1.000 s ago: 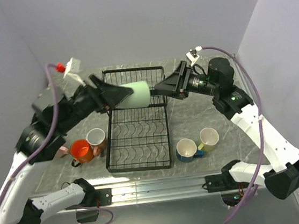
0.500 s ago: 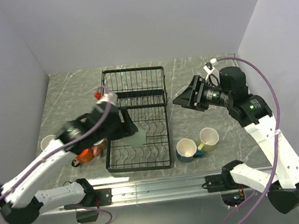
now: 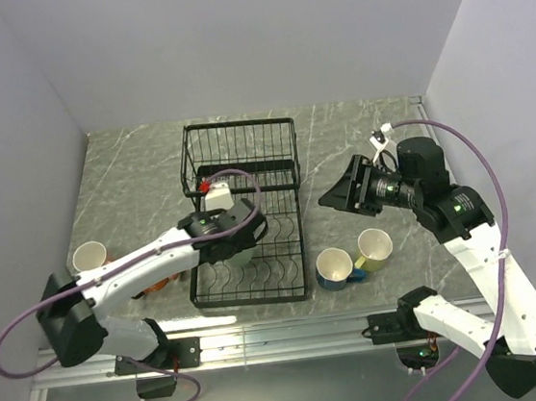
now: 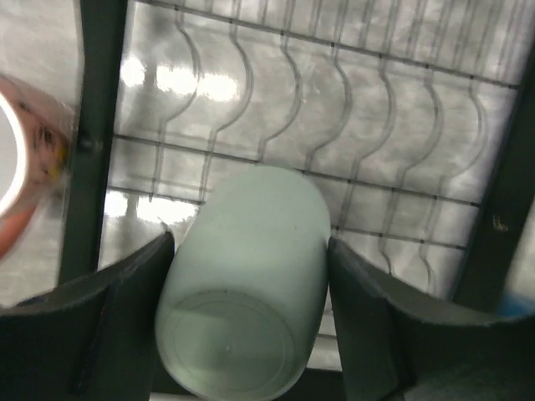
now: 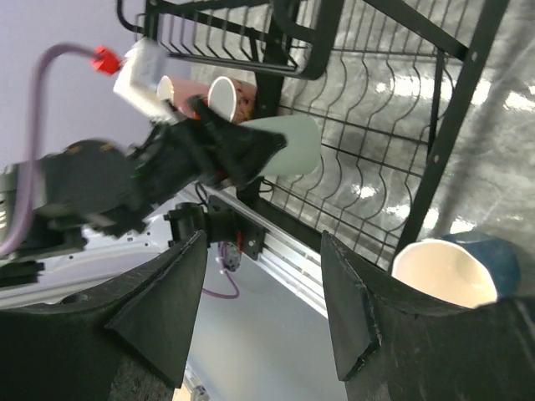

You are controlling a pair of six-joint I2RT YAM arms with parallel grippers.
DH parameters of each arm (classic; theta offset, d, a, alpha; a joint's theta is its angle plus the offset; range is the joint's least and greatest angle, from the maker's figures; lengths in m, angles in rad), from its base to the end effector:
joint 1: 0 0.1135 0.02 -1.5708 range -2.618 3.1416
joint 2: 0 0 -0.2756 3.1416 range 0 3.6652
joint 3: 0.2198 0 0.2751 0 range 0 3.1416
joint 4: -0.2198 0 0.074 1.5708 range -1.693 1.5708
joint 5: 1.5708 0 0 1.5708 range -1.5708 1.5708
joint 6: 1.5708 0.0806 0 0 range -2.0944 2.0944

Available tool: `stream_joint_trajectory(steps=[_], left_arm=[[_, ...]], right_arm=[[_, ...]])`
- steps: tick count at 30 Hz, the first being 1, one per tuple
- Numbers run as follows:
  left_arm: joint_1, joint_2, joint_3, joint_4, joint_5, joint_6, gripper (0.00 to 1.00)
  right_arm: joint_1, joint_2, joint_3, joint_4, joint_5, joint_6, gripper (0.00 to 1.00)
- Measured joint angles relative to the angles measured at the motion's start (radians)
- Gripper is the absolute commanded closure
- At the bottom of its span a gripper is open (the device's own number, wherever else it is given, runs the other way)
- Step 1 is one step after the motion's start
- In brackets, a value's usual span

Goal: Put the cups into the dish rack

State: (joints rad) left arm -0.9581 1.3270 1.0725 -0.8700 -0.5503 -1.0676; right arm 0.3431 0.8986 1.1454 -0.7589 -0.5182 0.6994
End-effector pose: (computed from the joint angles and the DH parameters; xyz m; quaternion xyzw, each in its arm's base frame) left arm 0.2013 -0.2130 0.2427 -0.1114 0.9338 -0.0404 0.3375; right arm 0.1934 0.1115 0.3823 0.0205 0.8440 0.4348 0.3132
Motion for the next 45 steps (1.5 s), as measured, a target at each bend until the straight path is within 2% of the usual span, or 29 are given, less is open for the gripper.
stream_joint_trajectory(steps=[5, 7, 8, 9, 11, 12, 16, 18, 22, 24, 27, 31, 35, 42, 45], left_arm=[[-0.008, 0.110, 0.056, 0.004, -0.054, 0.001, 1.00], [-0.008, 0.124, 0.061, 0.005, -0.071, 0.000, 0.97], [-0.008, 0.126, 0.061, 0.005, -0.078, 0.000, 0.92], [-0.008, 0.126, 0.061, 0.004, -0.080, 0.000, 0.82], [-0.008, 0.126, 0.060, 0.005, -0.084, 0.000, 0.73], [-0.008, 0.126, 0.059, 0.005, -0.085, -0.001, 0.63], [-0.009, 0.126, 0.053, 0.005, -0.098, -0.006, 0.48], [-0.010, 0.126, 0.048, 0.005, -0.106, -0.021, 0.46], [-0.012, 0.126, 0.039, -0.018, -0.137, -0.063, 0.53], [-0.013, 0.125, 0.030, -0.027, -0.158, -0.082, 0.53], [-0.012, 0.113, 0.009, -0.031, -0.181, -0.107, 0.47], [-0.009, 0.068, -0.052, -0.056, -0.162, -0.140, 0.31], [-0.005, 0.055, -0.113, -0.127, -0.146, -0.160, 0.26], [-0.003, -0.009, -0.158, -0.145, -0.126, -0.189, 0.19], [-0.003, -0.010, -0.159, -0.158, -0.113, -0.193, 0.12]], right_arm=[[0.000, -0.001, -0.002, -0.021, 0.011, -0.019, 0.37], [0.000, -0.002, -0.002, -0.031, 0.021, -0.031, 0.37], [0.000, -0.003, -0.002, -0.035, 0.026, -0.035, 0.37], [0.000, -0.004, -0.002, -0.040, 0.031, -0.041, 0.37], [0.000, -0.008, -0.006, -0.045, 0.039, -0.051, 0.37], [0.000, -0.011, -0.010, -0.048, 0.043, -0.056, 0.37], [0.000, -0.032, -0.047, -0.059, 0.054, -0.071, 0.37], [0.000, -0.039, -0.066, -0.073, 0.059, -0.077, 0.37], [0.000, -0.042, -0.074, -0.093, 0.069, -0.091, 0.37], [0.000, -0.046, -0.074, -0.095, 0.074, -0.094, 0.37], [0.000, -0.059, -0.076, -0.095, 0.080, -0.096, 0.37], [0.000, -0.075, -0.097, -0.096, 0.081, -0.098, 0.37], [0.000, -0.085, -0.126, -0.100, 0.080, -0.098, 0.37], [0.000, -0.107, -0.156, -0.106, 0.080, -0.098, 0.37], [0.000, -0.113, -0.159, -0.109, 0.081, -0.098, 0.37]])
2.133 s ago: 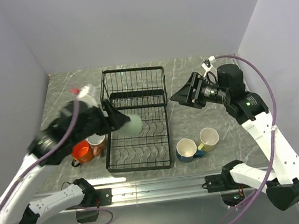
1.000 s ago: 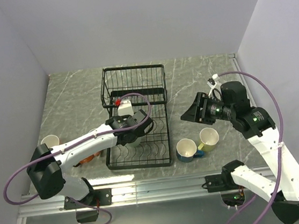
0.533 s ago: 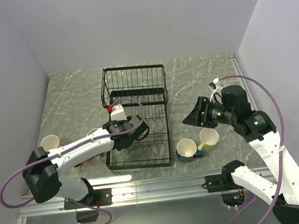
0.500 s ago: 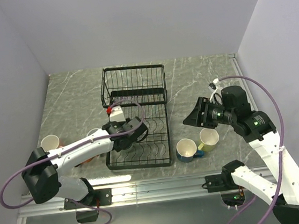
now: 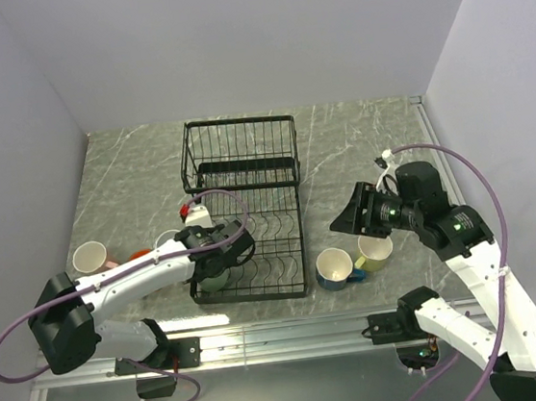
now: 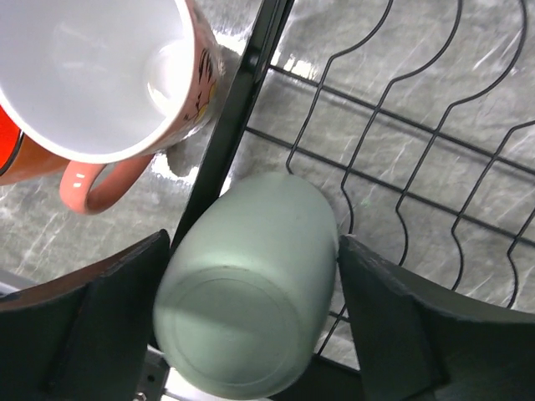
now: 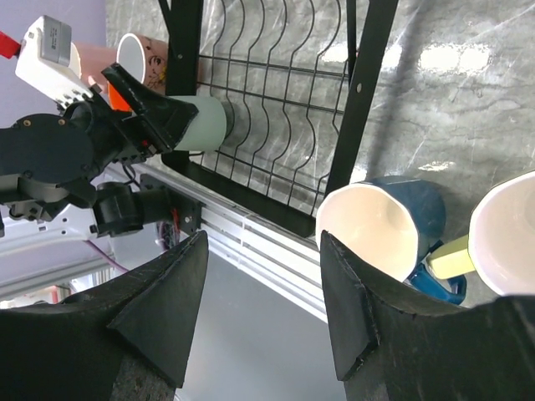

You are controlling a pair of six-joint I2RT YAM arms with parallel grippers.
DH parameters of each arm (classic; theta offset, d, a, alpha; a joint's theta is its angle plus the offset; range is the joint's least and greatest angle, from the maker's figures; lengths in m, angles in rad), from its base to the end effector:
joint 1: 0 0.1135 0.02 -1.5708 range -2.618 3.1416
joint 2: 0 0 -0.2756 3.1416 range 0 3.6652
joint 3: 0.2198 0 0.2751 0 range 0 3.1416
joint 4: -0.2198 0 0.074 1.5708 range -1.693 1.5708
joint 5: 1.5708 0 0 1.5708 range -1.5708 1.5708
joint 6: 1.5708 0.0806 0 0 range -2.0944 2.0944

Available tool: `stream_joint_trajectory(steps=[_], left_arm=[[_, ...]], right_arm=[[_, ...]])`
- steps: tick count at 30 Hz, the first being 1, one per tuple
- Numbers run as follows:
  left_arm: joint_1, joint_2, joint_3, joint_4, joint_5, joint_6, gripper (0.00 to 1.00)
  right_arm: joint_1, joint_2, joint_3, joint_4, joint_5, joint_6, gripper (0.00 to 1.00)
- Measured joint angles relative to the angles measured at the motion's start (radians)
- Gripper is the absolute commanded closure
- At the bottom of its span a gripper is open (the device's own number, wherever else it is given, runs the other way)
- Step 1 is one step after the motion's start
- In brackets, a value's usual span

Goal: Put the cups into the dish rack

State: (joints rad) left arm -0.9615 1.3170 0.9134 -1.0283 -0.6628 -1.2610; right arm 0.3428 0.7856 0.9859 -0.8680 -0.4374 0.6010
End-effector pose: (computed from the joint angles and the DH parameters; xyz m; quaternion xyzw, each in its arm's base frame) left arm 0.1782 -0.1687 0.1938 -0.1631 0.9294 0.0852 0.3200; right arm 0.1691 0.0966 0.3296 0.0192 0.8832 0.3675 0.2907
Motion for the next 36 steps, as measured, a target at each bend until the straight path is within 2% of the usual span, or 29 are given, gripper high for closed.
stream_joint_trajectory(steps=[1, 4, 12, 18, 22, 27, 36], left_arm=[[0.000, 0.000, 0.000, -0.006, 0.005, 0.000, 0.07], [0.000, 0.000, 0.002, -0.016, 0.017, 0.005, 0.01], [0.000, -0.029, 0.084, -0.077, 0.038, 0.010, 0.01], [0.000, -0.086, 0.263, -0.146, 0.031, 0.011, 0.01], [0.000, -0.088, 0.347, -0.191, 0.018, 0.012, 0.01], [0.000, -0.091, 0.354, -0.220, 0.018, 0.012, 0.01], [0.000, -0.098, 0.362, -0.237, 0.022, 0.012, 0.01]], right_arm=[[0.000, -0.002, -0.003, 0.000, 0.001, 0.000, 0.37], [0.000, -0.004, -0.013, -0.006, 0.008, -0.007, 0.37], [0.000, -0.007, -0.061, -0.037, 0.074, -0.054, 0.37], [0.009, 0.002, -0.124, -0.047, 0.113, -0.080, 0.38], [0.062, 0.018, -0.169, -0.044, 0.130, -0.082, 0.38], [0.133, 0.042, -0.210, -0.027, 0.159, -0.074, 0.40], [0.179, 0.097, -0.223, -0.006, 0.251, -0.036, 0.43]])
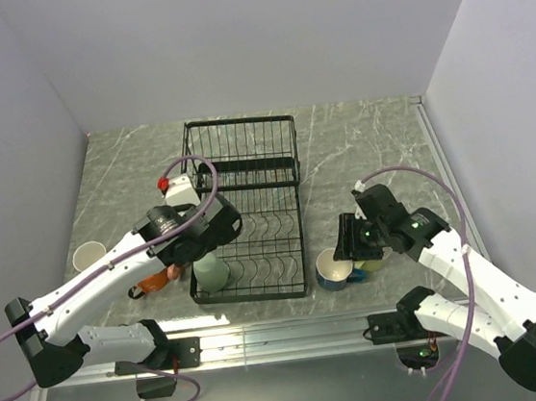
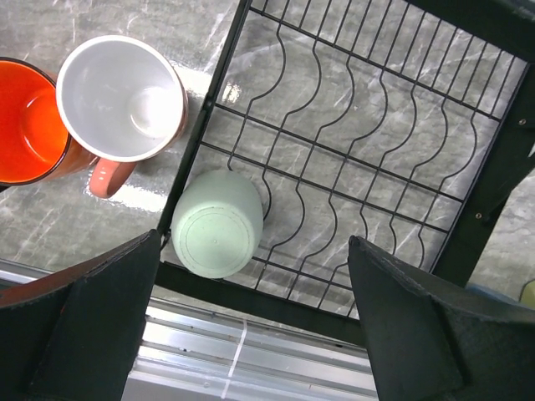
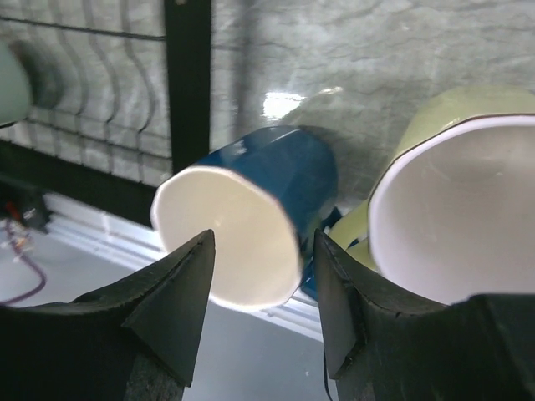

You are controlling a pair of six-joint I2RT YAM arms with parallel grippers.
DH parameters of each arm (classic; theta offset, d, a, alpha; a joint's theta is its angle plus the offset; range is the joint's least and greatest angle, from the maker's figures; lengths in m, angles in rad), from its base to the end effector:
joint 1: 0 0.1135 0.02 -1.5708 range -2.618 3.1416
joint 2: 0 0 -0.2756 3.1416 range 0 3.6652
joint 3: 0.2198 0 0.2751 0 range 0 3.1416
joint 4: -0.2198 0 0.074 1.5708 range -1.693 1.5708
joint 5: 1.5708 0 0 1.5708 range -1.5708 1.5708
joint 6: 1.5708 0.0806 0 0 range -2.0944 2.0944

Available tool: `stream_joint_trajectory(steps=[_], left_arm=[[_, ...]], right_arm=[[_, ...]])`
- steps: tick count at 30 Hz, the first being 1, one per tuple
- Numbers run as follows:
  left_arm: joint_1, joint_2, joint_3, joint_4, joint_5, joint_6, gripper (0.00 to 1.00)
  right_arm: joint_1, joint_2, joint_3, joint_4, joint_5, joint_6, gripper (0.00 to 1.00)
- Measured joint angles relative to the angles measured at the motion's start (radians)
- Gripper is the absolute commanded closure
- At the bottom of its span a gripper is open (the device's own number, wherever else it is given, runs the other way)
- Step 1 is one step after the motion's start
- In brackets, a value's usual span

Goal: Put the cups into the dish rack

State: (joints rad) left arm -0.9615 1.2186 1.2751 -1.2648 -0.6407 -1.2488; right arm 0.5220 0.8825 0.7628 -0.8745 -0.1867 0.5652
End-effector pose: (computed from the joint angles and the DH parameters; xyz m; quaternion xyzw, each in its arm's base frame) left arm 0.1761 -0.1682 0.3176 -0.1898 0.9158 -0.0138 0.3536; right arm 0.1678 0.1138 0.2254 -0.0059 0.9549 0.2229 0.1961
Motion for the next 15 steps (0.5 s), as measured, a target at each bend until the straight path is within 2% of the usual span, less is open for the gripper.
stream_joint_trajectory(steps=[4, 8, 10, 11, 15], left_arm=[[0.000, -0.014, 0.003, 0.000, 0.007, 0.000, 0.02], [0.000, -0.029, 0.004, 0.005, 0.016, 0.005, 0.03], [0.000, -0.033, 0.004, 0.008, 0.020, 0.007, 0.03], [0.000, -0.034, 0.004, 0.010, 0.023, 0.007, 0.04], [0.000, -0.039, 0.004, 0.021, 0.032, 0.008, 0.04]], right_arm=[[0.033, 0.051, 0.000, 0.000, 0.049, 0.023, 0.46], [0.068, 0.088, 0.000, 0.000, 0.083, 0.040, 0.56], [0.083, 0.107, 0.000, 0.000, 0.100, 0.046, 0.64], [0.091, 0.117, 0.000, 0.000, 0.108, 0.048, 0.74], [0.124, 0.146, -0.001, -0.001, 0.133, 0.055, 0.92]])
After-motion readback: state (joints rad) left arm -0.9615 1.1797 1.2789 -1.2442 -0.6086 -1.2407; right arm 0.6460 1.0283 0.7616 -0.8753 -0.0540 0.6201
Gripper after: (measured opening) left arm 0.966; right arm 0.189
